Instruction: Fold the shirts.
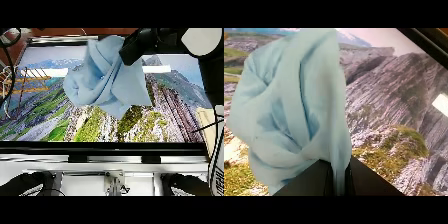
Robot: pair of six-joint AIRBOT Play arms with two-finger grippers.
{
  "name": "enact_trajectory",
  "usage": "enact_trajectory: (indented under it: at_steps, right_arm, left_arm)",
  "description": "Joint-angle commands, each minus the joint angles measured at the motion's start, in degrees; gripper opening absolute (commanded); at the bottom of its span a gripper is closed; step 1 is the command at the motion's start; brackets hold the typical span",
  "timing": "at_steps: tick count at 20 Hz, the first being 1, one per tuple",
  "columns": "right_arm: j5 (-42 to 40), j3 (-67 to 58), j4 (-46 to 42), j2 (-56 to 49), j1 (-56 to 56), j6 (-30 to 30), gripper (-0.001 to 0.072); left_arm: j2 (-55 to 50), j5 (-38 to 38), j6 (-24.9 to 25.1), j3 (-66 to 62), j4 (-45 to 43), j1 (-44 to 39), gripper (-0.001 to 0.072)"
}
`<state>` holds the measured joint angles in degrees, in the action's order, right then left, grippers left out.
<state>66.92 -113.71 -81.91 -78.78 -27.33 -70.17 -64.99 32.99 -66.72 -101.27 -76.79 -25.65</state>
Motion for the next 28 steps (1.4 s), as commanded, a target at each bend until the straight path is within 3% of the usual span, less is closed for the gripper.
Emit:
enact_trajectory:
  at_steps: [1, 7, 10, 12, 14, 19, 24, 28]
  right_arm:
    - [-3.6, 0.0, -1.2, 0.8, 3.2, -1.4, 0.0072]
    - [-8.8, 0.0, -4.9, 5.2, 8.2, -0.6, 0.0071]
    - [-15.3, 0.0, -23.3, 8.3, 8.7, -3.9, 0.0071]
    - [-17.4, 0.0, -38.9, 10.4, 9.1, -9.6, 0.0071]
    - [-17.5, 0.0, -45.1, 12.7, 13.1, -16.9, 0.0071]
    - [-21.5, 0.0, -46.2, 17.1, 31.5, -21.8, 0.0071]
    - [-35.7, 0.0, -46.2, 18.3, 49.0, -30.9, 0.0071]
    - [-36.6, 0.0, -46.0, 18.1, 58.1, -31.7, 0.0071]
  left_arm:
    - [1.4, 0.7, 0.0, 0.0, -0.5, 0.0, 0.0630]
    - [1.6, 0.8, 0.0, 0.0, -0.4, 0.0, 0.0620]
    - [1.6, 1.2, 0.0, 0.0, -0.4, 0.0, 0.0620]
    - [1.6, 3.3, 0.0, 0.0, -0.4, 0.0, 0.0620]
    - [1.6, 6.0, 0.0, 0.0, -0.4, 0.0, 0.0620]
    - [1.6, 11.1, 0.0, 0.0, -0.4, 0.0, 0.0619]
    - [1.5, 11.5, 0.0, 0.0, -0.4, 0.0, 0.0619]
    - [1.5, 12.8, 0.0, 0.0, -0.4, 0.0, 0.0619]
